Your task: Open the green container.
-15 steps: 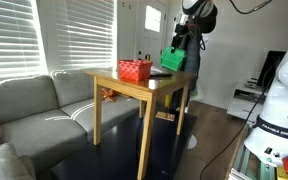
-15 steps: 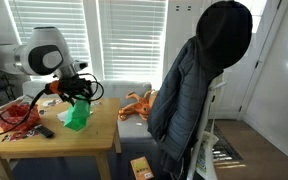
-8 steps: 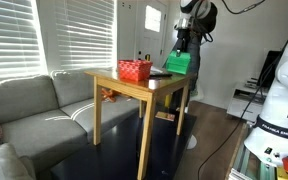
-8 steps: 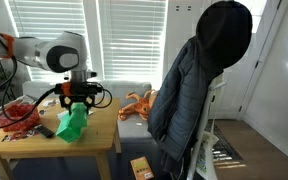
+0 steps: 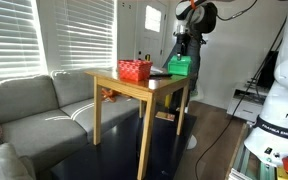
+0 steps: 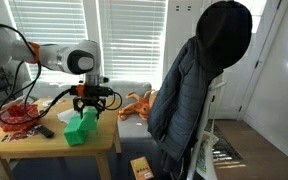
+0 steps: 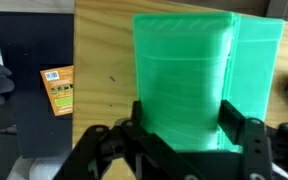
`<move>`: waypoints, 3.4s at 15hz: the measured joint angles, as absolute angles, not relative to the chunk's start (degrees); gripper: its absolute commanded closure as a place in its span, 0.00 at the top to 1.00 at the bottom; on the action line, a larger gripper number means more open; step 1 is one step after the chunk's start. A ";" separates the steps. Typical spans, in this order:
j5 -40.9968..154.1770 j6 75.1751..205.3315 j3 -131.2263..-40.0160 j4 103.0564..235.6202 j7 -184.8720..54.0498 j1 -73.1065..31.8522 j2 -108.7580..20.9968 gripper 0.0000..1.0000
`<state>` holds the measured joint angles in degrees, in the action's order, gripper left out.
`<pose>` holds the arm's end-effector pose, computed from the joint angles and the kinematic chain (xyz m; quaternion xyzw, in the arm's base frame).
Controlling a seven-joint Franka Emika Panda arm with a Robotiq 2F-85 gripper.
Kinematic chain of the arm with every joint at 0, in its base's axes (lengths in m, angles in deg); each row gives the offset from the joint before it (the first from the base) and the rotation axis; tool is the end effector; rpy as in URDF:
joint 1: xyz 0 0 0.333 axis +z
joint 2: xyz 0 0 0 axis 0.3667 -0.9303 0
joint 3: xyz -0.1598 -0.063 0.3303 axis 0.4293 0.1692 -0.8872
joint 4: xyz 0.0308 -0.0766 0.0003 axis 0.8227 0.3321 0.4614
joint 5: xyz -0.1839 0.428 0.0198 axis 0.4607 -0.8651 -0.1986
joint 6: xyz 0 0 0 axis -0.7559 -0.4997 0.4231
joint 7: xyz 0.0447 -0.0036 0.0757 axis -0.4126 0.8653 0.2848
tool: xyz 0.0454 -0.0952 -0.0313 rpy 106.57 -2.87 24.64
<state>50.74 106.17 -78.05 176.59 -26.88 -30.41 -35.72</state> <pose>0.6312 -0.2234 0.5077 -0.9917 -0.1112 0.0519 0.0383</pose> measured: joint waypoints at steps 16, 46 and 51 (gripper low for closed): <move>94.78 116.11 -82.34 176.49 -66.61 -21.82 -37.05 0.50; 134.74 87.99 -92.39 177.42 -101.02 -12.71 -51.56 0.50; 136.14 87.99 -92.47 176.39 -103.76 -12.71 -53.66 0.50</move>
<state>136.14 87.99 -92.47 176.39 -103.76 -12.71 -53.66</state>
